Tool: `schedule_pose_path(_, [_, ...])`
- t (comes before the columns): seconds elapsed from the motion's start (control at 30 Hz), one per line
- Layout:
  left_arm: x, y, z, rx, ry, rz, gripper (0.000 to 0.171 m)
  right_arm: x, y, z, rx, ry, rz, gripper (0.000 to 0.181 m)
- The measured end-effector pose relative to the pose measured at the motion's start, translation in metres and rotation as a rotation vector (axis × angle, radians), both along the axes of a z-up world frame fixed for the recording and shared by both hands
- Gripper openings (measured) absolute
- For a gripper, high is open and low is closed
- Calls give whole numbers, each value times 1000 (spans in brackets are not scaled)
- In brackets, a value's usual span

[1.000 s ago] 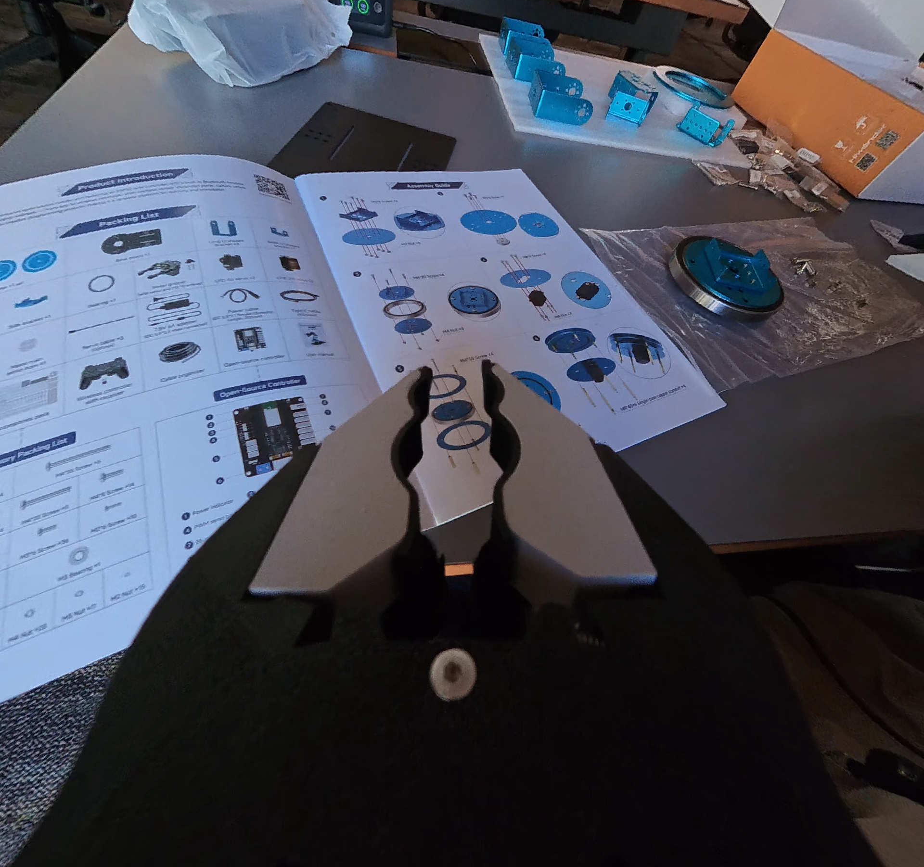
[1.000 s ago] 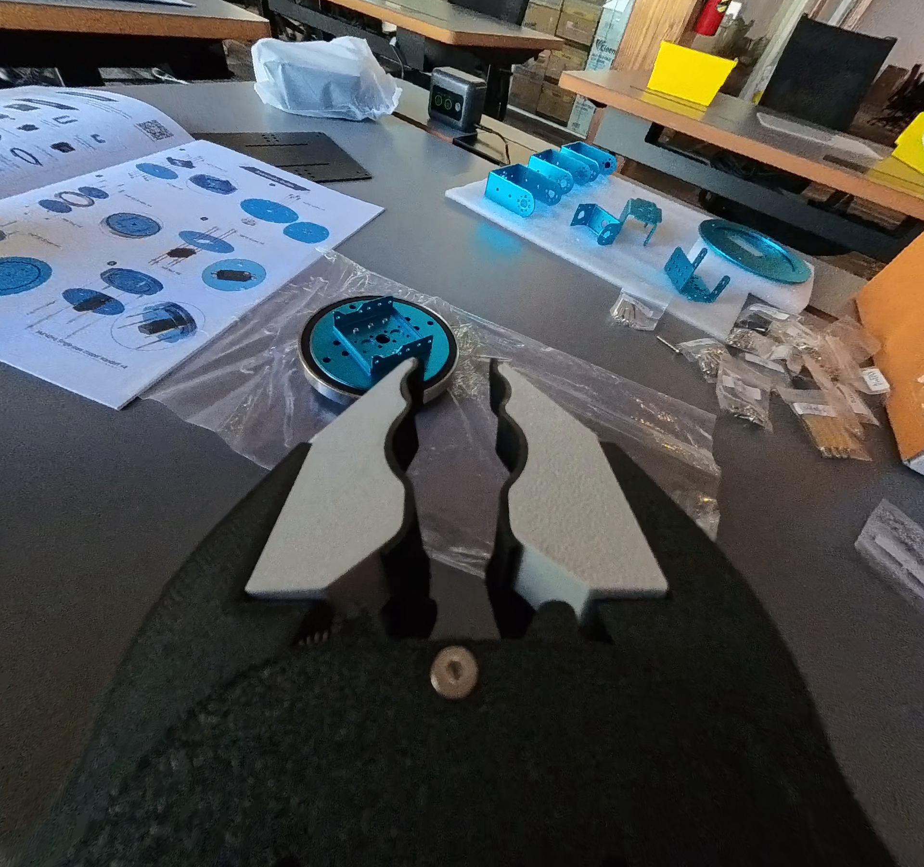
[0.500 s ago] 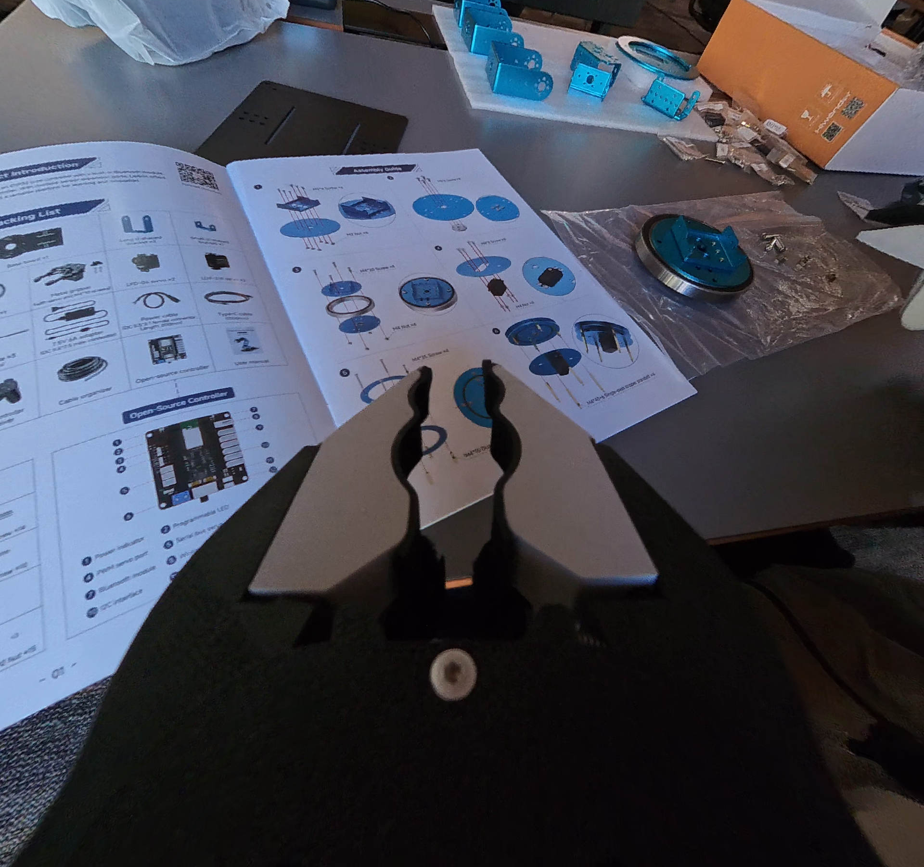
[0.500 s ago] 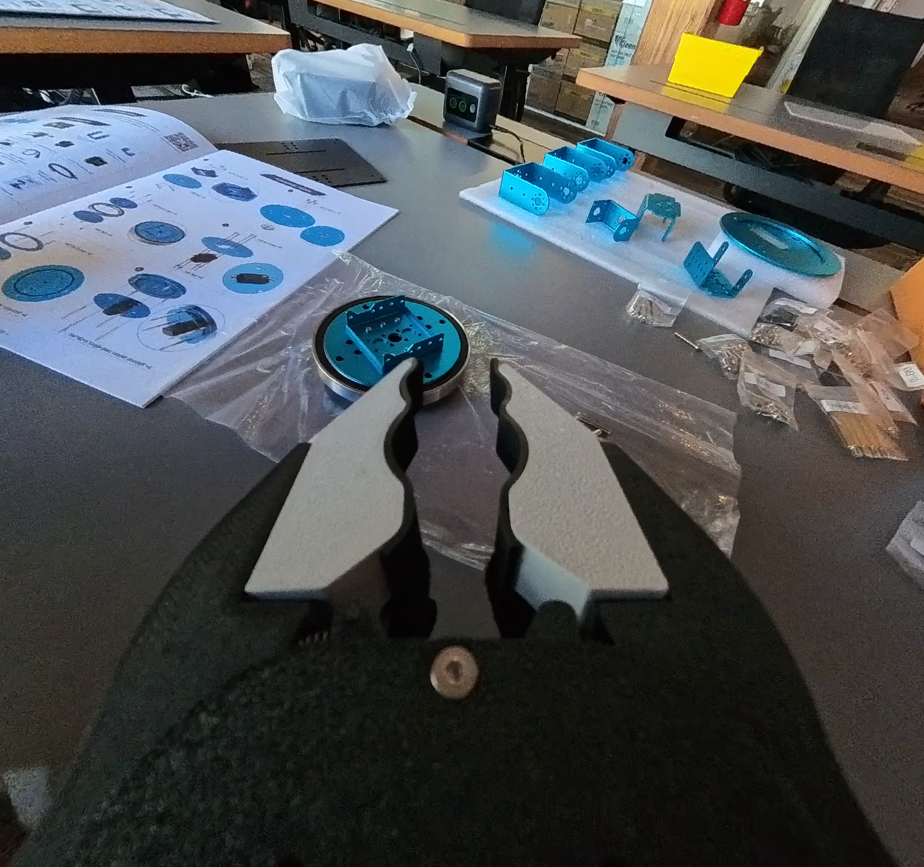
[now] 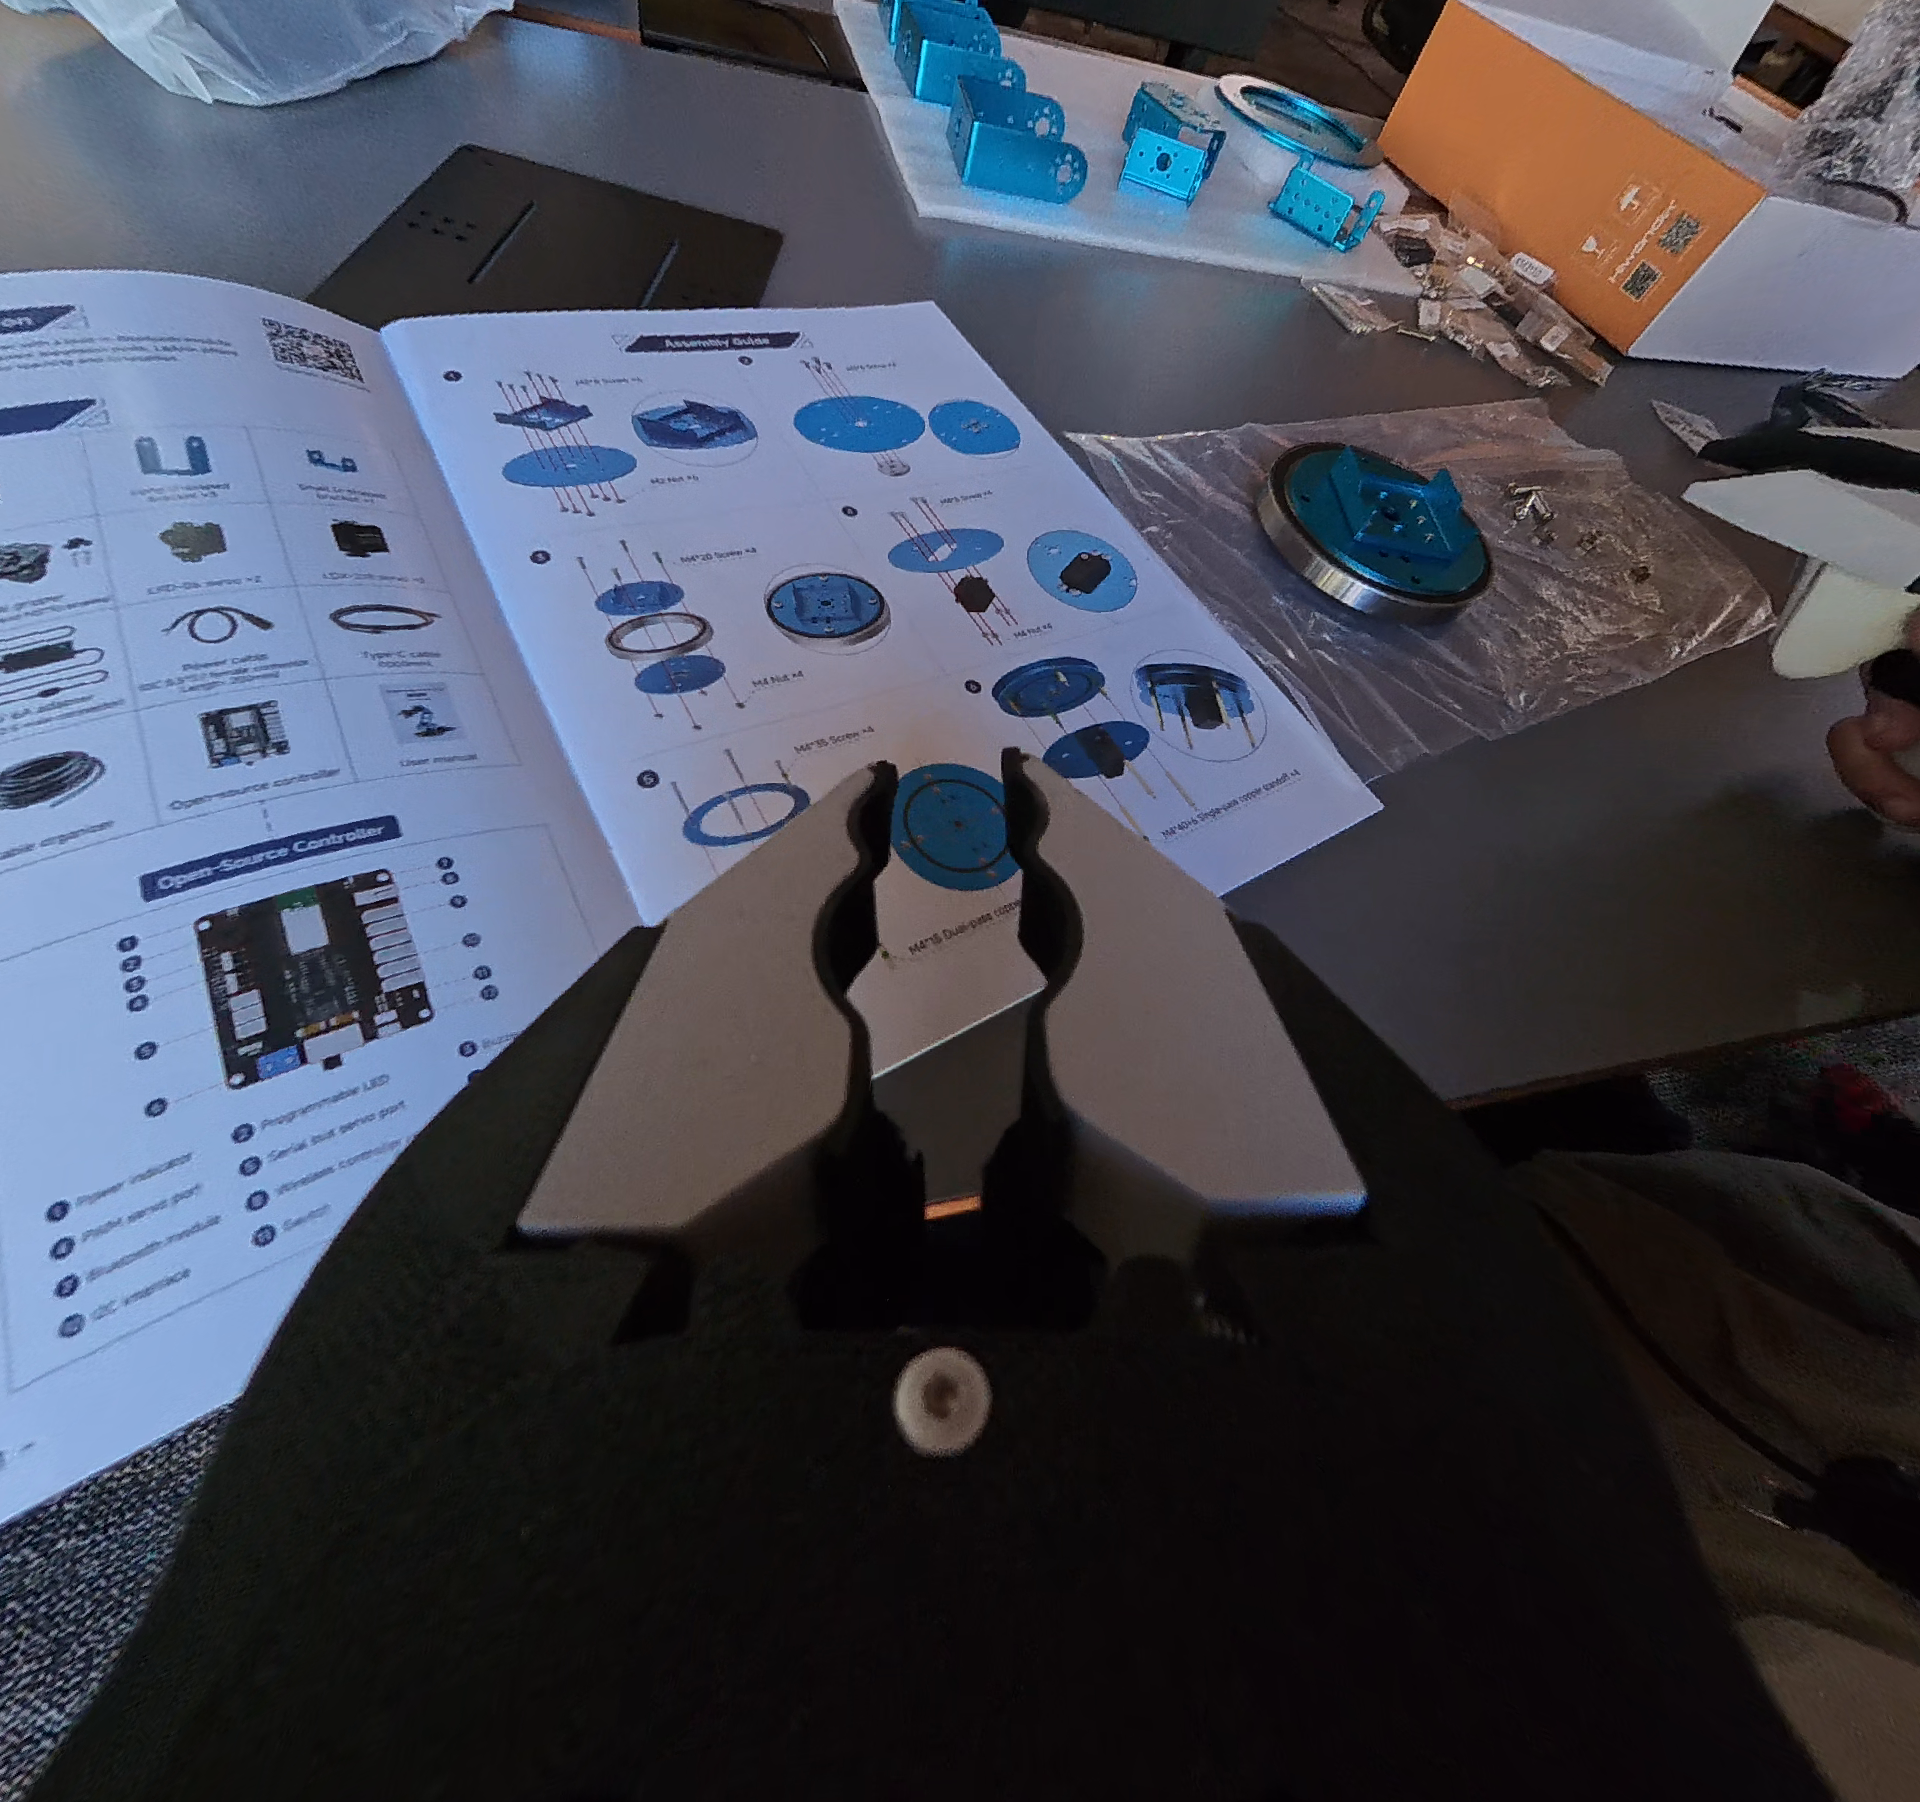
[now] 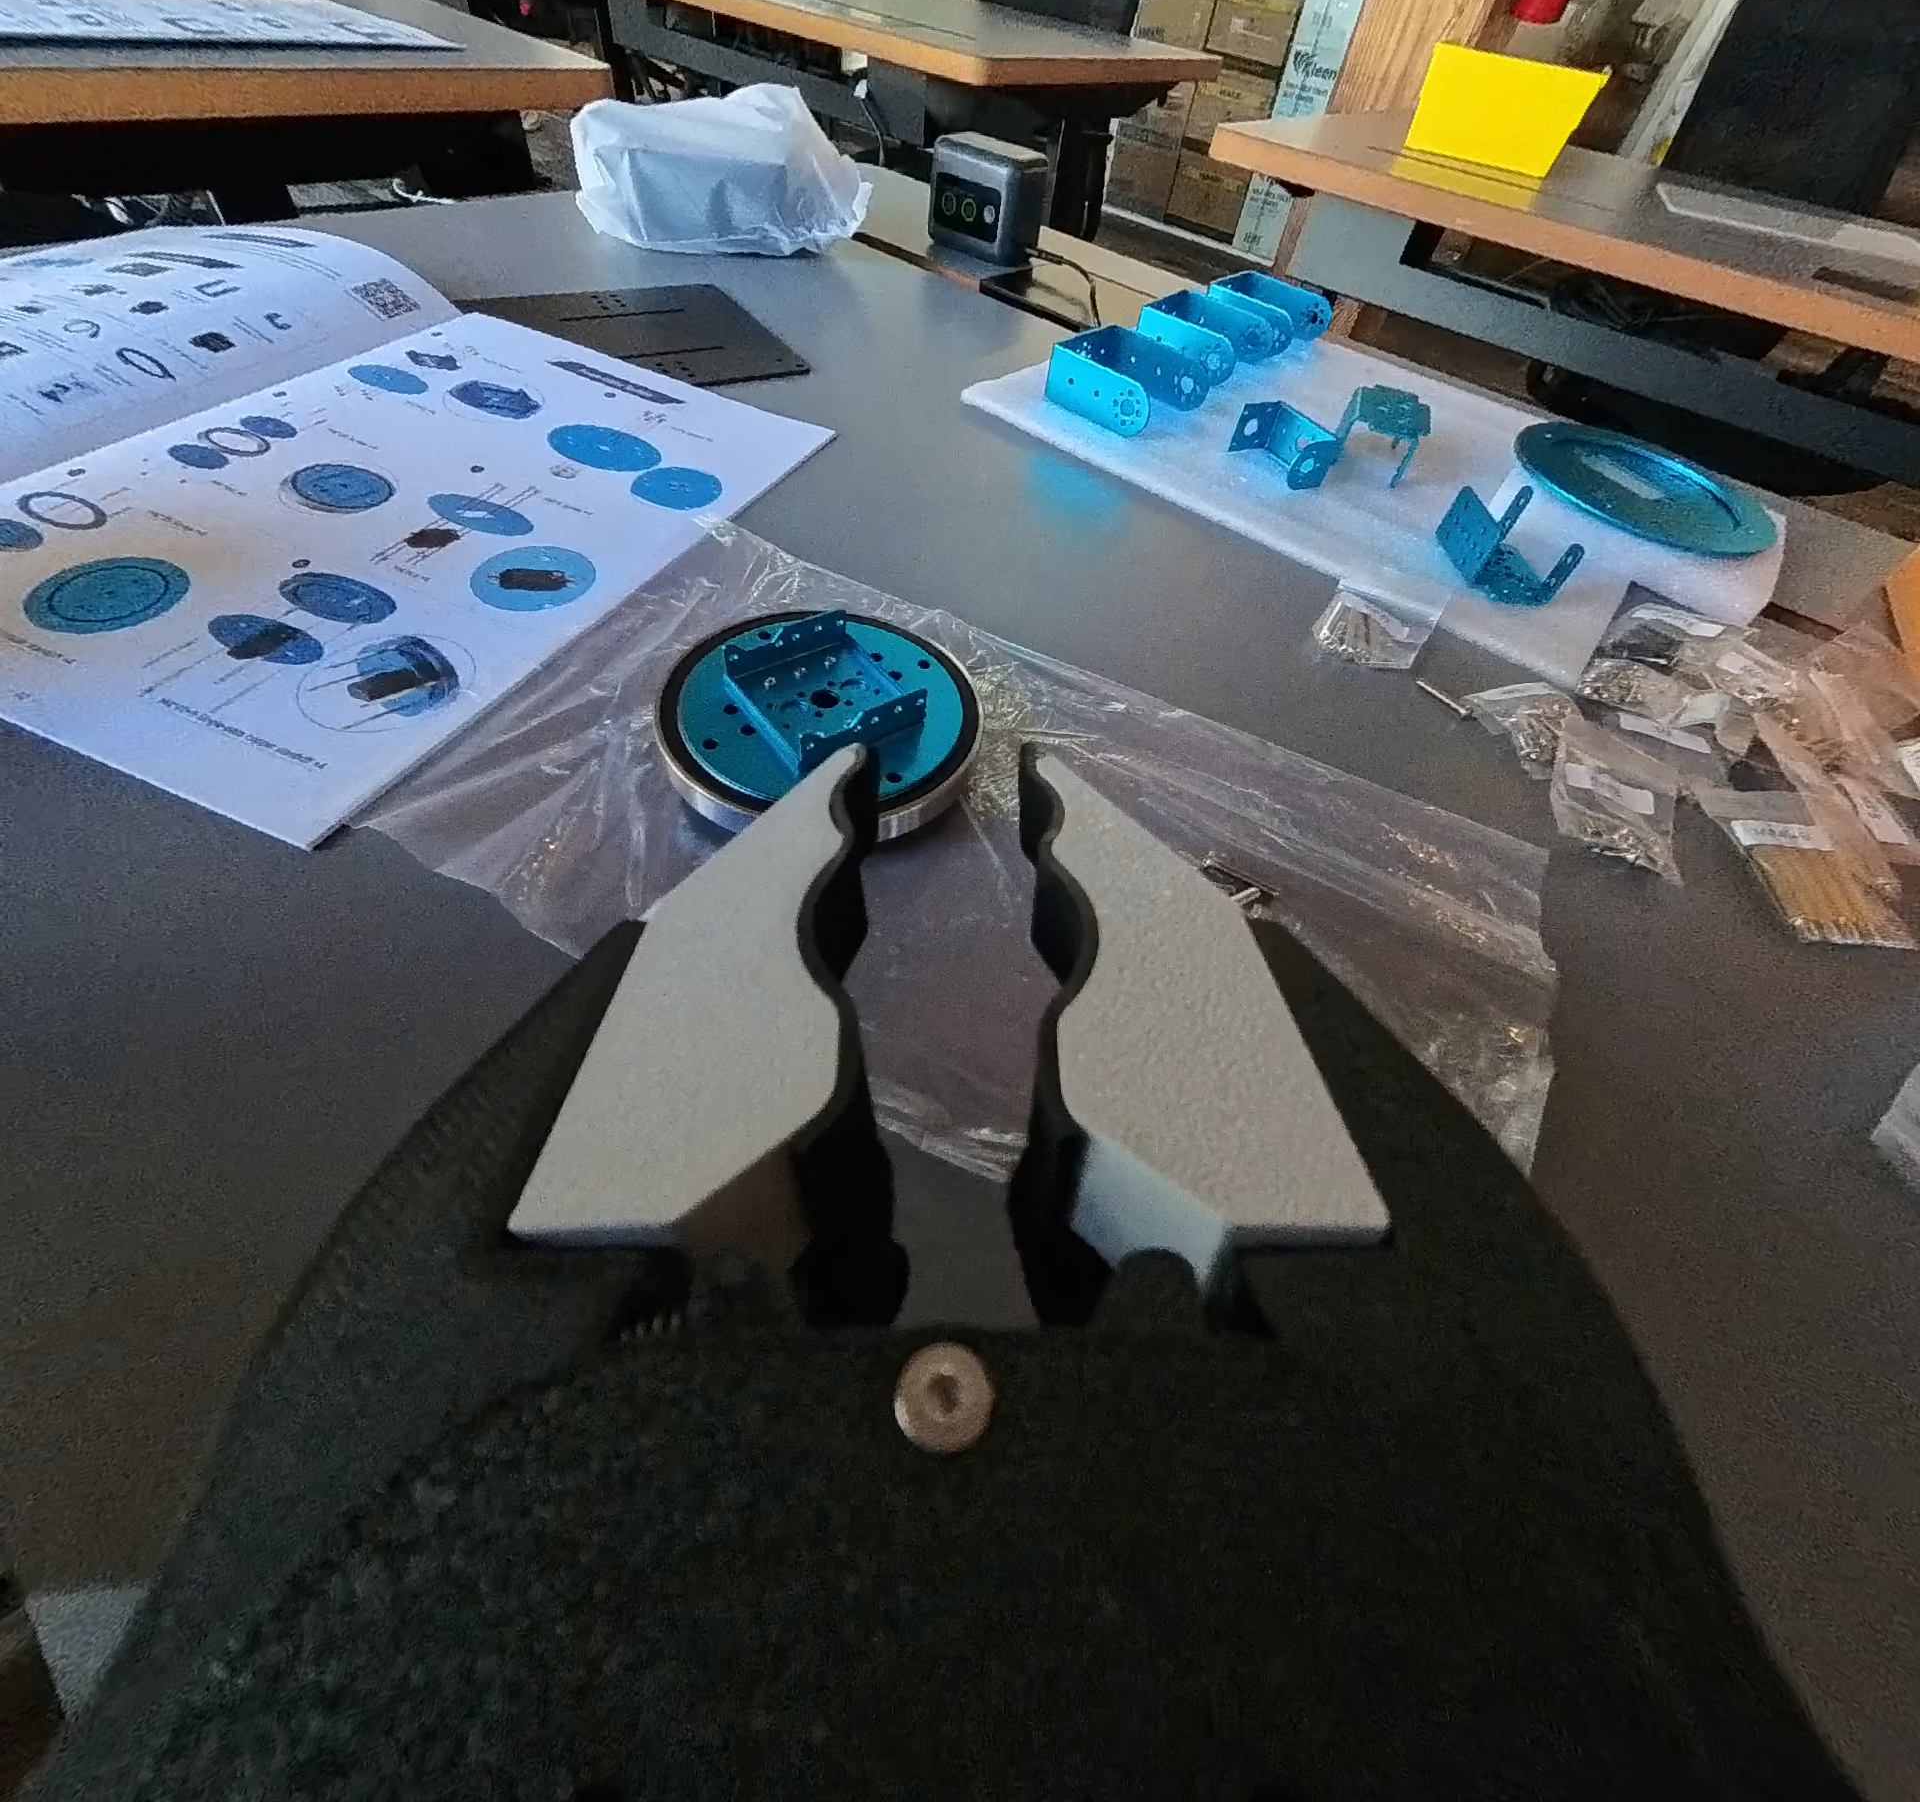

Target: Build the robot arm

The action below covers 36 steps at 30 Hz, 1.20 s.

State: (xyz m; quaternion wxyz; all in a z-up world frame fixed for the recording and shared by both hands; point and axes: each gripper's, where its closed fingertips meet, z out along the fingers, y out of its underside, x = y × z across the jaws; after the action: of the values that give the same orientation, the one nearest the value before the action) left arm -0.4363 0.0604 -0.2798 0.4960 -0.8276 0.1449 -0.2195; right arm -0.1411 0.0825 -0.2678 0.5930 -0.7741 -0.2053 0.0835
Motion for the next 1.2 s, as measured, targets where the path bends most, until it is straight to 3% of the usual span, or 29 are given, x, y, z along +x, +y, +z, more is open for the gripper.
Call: schedule_pose_path(1.2, [38, -11, 2, -4, -4, -109, 21, 0, 0, -2, -16, -7, 3, 26])
